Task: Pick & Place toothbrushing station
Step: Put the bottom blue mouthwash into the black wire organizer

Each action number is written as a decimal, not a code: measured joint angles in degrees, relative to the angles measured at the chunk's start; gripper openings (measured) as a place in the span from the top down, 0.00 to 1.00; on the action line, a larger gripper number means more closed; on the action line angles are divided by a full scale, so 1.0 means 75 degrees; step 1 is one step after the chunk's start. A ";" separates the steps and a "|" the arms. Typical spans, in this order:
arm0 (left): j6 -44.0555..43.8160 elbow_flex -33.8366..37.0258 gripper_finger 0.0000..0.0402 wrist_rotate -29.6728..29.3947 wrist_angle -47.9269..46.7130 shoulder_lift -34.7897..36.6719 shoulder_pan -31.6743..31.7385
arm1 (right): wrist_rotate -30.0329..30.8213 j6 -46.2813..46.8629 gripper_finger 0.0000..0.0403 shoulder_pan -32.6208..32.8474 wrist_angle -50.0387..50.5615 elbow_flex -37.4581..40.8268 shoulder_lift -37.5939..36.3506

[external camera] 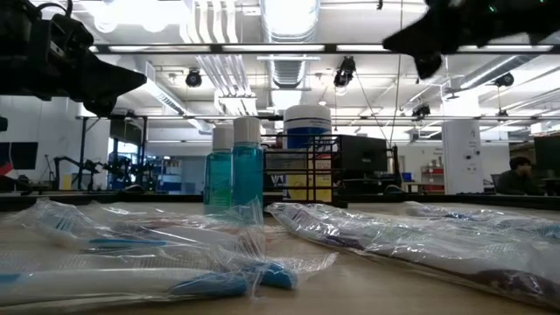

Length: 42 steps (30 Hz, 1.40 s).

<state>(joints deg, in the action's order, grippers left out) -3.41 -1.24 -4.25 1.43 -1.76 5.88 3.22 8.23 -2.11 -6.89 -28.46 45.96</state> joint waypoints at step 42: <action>-0.0007 -0.0058 0.91 0.0057 -0.0420 -0.0029 -0.0001 | -0.0313 0.4805 0.49 0.2273 1.1012 -1.4192 1.1430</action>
<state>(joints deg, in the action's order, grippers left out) -3.46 -1.67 -3.83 -1.72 -1.98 5.87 0.87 44.27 14.94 75.70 -134.90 131.69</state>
